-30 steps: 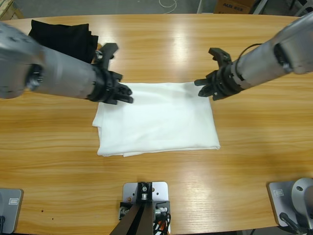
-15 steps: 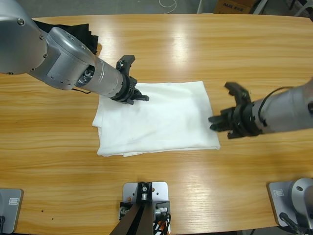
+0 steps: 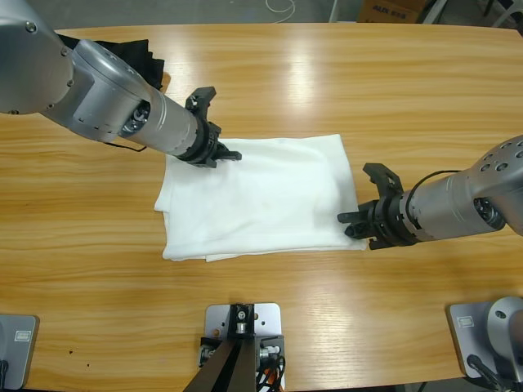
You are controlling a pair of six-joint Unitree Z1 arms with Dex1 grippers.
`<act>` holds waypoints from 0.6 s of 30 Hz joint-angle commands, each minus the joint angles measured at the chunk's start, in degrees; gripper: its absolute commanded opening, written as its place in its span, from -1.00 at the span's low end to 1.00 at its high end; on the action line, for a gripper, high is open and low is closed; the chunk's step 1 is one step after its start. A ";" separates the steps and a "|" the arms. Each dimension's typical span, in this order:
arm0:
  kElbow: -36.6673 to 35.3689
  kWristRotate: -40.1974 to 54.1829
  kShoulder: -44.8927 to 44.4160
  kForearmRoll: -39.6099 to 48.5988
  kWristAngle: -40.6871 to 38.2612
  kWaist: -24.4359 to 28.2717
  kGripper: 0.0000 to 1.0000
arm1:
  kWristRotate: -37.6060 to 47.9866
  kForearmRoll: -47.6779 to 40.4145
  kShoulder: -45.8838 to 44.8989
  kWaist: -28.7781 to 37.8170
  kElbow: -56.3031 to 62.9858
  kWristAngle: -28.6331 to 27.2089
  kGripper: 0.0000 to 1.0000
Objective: Fold clothes
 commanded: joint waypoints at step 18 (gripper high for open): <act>12.97 -0.37 -4.48 -0.05 1.30 12.43 -1.00 | 1.07 0.18 6.05 1.12 1.21 0.46 -1.00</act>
